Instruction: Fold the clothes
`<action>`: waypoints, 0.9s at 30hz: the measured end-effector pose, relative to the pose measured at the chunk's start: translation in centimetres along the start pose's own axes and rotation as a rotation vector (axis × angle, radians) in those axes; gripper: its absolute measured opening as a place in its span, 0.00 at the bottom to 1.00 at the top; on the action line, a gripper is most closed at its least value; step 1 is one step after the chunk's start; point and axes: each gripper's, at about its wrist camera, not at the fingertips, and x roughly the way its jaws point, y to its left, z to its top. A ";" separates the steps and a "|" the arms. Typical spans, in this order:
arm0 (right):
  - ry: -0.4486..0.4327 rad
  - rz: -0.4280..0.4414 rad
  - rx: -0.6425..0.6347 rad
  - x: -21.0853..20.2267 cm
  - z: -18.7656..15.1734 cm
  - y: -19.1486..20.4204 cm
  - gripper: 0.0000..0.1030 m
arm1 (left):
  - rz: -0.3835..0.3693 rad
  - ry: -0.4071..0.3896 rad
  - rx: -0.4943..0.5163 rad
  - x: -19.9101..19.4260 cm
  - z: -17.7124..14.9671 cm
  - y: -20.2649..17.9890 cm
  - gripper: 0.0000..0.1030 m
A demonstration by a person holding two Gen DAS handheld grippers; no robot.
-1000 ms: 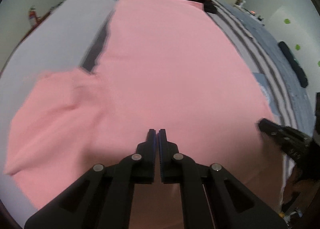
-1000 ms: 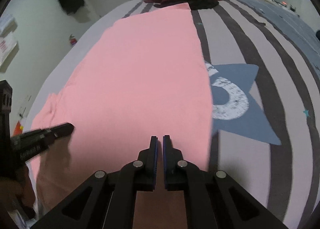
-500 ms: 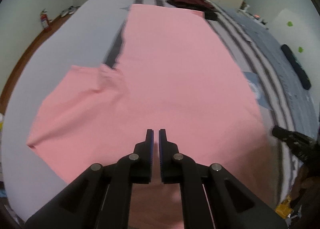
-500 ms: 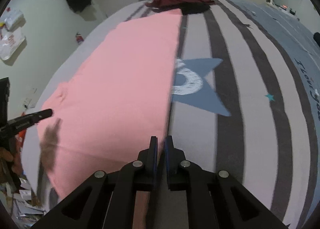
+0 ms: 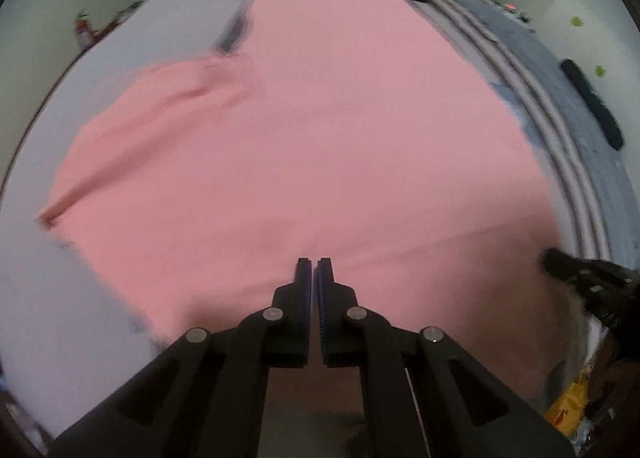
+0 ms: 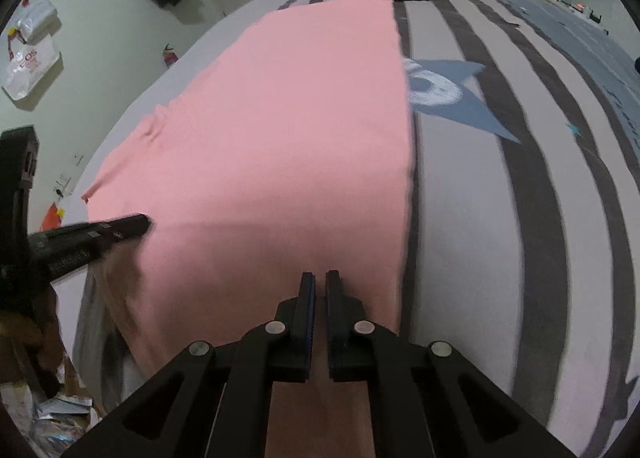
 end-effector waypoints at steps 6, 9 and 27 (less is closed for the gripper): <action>0.010 -0.061 0.022 -2.2 -0.6 -1.0 0.08 | 0.028 -0.003 -0.021 -2.1 -0.8 2.3 0.02; -0.002 -0.037 -0.004 -2.3 -0.3 0.7 0.08 | -0.032 -0.029 0.015 -3.1 -1.0 0.2 0.02; 0.047 -0.046 -0.012 -1.4 -4.4 1.1 0.04 | 0.026 0.019 -0.046 -4.5 -5.7 2.6 0.02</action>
